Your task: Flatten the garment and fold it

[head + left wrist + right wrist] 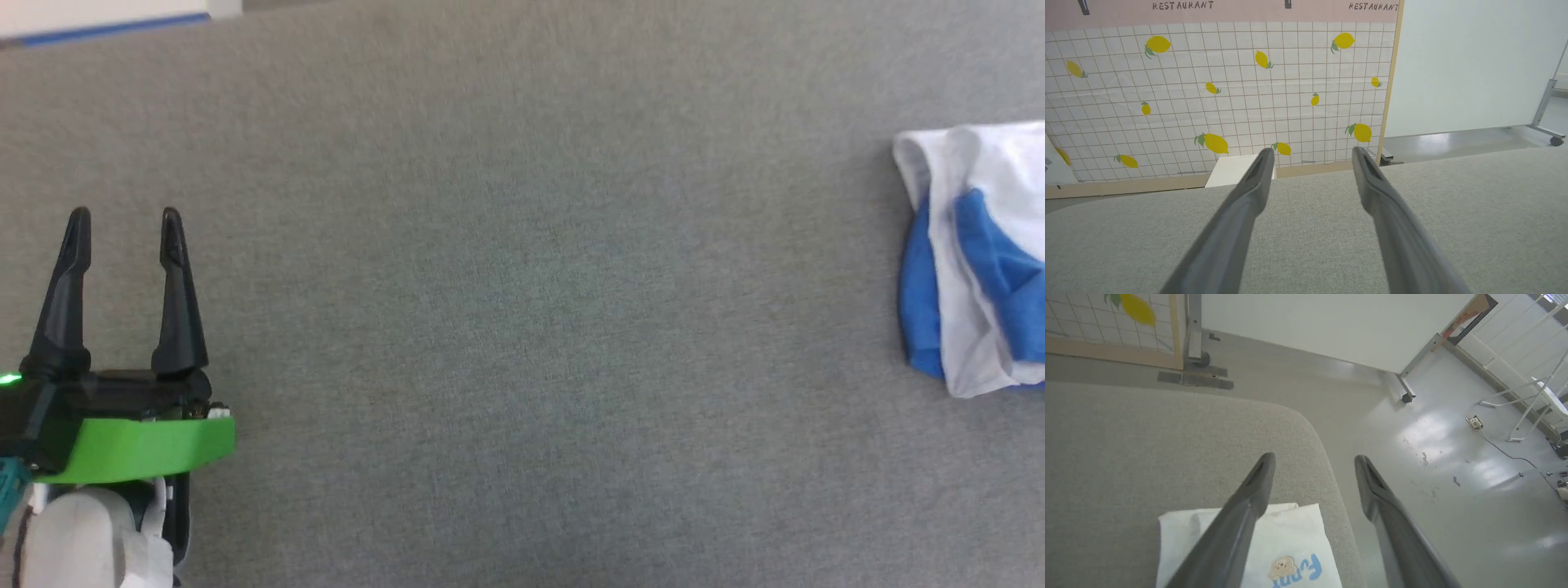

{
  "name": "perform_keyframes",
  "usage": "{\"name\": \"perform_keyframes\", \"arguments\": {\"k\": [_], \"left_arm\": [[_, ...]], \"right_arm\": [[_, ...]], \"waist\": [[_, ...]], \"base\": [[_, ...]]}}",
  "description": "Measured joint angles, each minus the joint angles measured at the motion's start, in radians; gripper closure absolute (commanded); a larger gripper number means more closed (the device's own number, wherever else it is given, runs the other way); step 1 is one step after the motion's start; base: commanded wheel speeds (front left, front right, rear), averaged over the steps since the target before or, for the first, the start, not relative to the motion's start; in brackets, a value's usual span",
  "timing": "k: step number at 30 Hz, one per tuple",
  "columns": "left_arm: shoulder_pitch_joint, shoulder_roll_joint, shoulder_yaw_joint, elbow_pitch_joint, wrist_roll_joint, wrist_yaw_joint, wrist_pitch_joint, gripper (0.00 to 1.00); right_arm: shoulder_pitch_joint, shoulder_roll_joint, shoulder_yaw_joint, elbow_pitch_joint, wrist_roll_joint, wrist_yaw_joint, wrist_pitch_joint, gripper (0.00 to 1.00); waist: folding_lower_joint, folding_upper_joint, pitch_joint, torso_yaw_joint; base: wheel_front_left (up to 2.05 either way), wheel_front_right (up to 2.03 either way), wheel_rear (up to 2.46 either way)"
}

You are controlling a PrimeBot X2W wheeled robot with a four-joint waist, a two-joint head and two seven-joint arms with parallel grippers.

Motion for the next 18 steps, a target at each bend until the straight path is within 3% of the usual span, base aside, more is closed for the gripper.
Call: {"name": "perform_keyframes", "arguments": {"k": [8, 13, 18], "left_arm": [[0.006, -0.055, 0.032, 0.037, -0.013, 0.016, 0.000, 0.00], [0.005, -0.081, 0.037, 0.084, -0.018, 0.033, 0.000, 0.00], [0.003, -0.101, 0.016, 0.140, -0.018, 0.045, 0.000, 0.00]], "right_arm": [[-0.003, 0.196, 0.060, -0.198, 0.095, 0.000, -0.224, 0.00], [0.102, 0.346, 0.077, -0.291, 0.093, 0.000, -0.381, 0.00], [0.224, 0.397, 0.083, -0.309, 0.079, 0.000, -0.532, 0.00]], "waist": [[-0.0002, 0.0000, -0.139, 0.011], [-0.0002, 0.0000, -0.211, 0.039], [-0.0002, 0.0000, -0.249, 0.094]], "base": [[0.00, 0.00, 0.00], [0.00, 0.00, 0.00], [0.00, 0.00, 0.00]]}}
